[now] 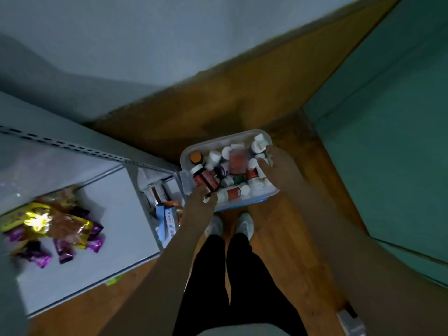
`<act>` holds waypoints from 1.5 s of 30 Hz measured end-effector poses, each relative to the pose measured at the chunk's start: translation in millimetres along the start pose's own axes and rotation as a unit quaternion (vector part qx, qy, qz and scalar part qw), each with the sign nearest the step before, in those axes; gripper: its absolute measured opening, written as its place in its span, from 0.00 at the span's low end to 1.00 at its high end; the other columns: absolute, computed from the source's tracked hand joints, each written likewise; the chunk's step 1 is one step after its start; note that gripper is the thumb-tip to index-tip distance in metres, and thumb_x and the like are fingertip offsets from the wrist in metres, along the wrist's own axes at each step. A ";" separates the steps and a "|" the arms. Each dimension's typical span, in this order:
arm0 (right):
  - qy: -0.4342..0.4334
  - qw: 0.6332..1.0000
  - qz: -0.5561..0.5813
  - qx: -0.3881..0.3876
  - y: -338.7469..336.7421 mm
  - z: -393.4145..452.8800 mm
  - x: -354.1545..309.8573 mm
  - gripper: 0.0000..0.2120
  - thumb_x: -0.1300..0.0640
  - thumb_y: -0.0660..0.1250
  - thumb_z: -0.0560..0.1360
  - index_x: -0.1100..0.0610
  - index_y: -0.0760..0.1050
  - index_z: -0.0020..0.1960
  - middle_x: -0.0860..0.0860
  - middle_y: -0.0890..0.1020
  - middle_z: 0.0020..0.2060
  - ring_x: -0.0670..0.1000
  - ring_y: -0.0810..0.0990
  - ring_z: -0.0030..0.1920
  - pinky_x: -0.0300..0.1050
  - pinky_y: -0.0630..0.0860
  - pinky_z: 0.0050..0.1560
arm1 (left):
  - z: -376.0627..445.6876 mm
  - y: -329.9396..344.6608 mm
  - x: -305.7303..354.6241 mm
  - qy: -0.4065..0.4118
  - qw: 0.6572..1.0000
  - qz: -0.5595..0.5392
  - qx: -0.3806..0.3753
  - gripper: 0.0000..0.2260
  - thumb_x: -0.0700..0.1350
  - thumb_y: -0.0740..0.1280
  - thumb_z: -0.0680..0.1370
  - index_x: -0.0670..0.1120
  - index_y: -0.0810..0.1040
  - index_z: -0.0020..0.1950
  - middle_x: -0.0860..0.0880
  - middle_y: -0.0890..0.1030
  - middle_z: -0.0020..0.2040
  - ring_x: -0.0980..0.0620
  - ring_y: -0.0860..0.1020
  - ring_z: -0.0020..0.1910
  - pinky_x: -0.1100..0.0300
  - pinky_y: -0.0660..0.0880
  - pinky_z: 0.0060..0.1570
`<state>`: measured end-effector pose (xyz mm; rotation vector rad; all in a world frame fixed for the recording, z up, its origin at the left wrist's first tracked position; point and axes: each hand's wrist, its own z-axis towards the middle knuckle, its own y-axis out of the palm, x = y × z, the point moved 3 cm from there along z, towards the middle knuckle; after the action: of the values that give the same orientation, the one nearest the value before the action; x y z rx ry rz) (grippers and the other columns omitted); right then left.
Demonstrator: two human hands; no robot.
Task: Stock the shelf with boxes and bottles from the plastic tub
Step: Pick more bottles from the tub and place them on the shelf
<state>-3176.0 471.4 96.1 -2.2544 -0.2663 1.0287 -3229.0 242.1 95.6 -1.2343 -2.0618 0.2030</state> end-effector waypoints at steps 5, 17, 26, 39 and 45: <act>0.006 0.999 -0.026 -0.037 58.0 60.9 24.6 0.16 0.55 0.64 0.81 0.62 0.72 0.66 0.60 0.79 0.61 0.59 0.77 0.61 0.47 0.70 0.58 | 82.2 16.2 -15.7 -0.101 0.993 -0.058 0.033 0.09 0.40 0.62 0.81 0.37 0.76 0.57 0.44 0.79 0.46 0.42 0.80 0.48 0.59 0.77 0.45; 0.008 0.986 -0.166 0.027 145.5 136.7 62.9 0.38 0.41 0.72 0.69 0.63 0.66 0.70 0.61 0.78 0.58 0.62 0.78 0.55 0.56 0.77 0.54 | 187.7 53.0 -35.9 -0.192 0.969 -0.075 0.134 0.30 0.54 0.70 0.77 0.38 0.65 0.70 0.39 0.75 0.65 0.39 0.77 0.60 0.52 0.73 0.48; 0.008 0.986 -0.168 0.017 145.4 139.0 62.8 0.38 0.41 0.75 0.63 0.60 0.70 0.65 0.58 0.77 0.59 0.60 0.76 0.60 0.55 0.72 0.64 | 189.6 47.8 -39.4 -0.169 0.977 -0.028 0.125 0.29 0.56 0.74 0.71 0.42 0.74 0.65 0.41 0.78 0.61 0.41 0.78 0.57 0.49 0.78 0.54; -0.021 0.999 0.047 0.012 45.8 72.6 8.0 0.32 0.47 0.79 0.65 0.57 0.72 0.63 0.53 0.79 0.54 0.53 0.79 0.51 0.47 0.75 0.52 | 66.5 12.6 3.3 -0.030 0.972 -0.168 0.163 0.25 0.55 0.76 0.70 0.50 0.73 0.63 0.46 0.78 0.55 0.44 0.79 0.52 0.50 0.78 0.53; -0.060 0.972 0.219 -0.063 -38.3 5.2 -83.8 0.30 0.54 0.74 0.73 0.51 0.65 0.71 0.48 0.76 0.57 0.47 0.78 0.53 0.47 0.76 0.56 | -54.3 -24.7 58.6 0.053 0.932 -0.307 0.187 0.19 0.49 0.75 0.73 0.54 0.72 0.61 0.52 0.79 0.50 0.53 0.80 0.47 0.60 0.77 0.43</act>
<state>-3233.3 468.1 168.3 -2.4290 0.1296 1.4116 -3228.3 265.3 175.9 -0.3344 -2.0828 0.2137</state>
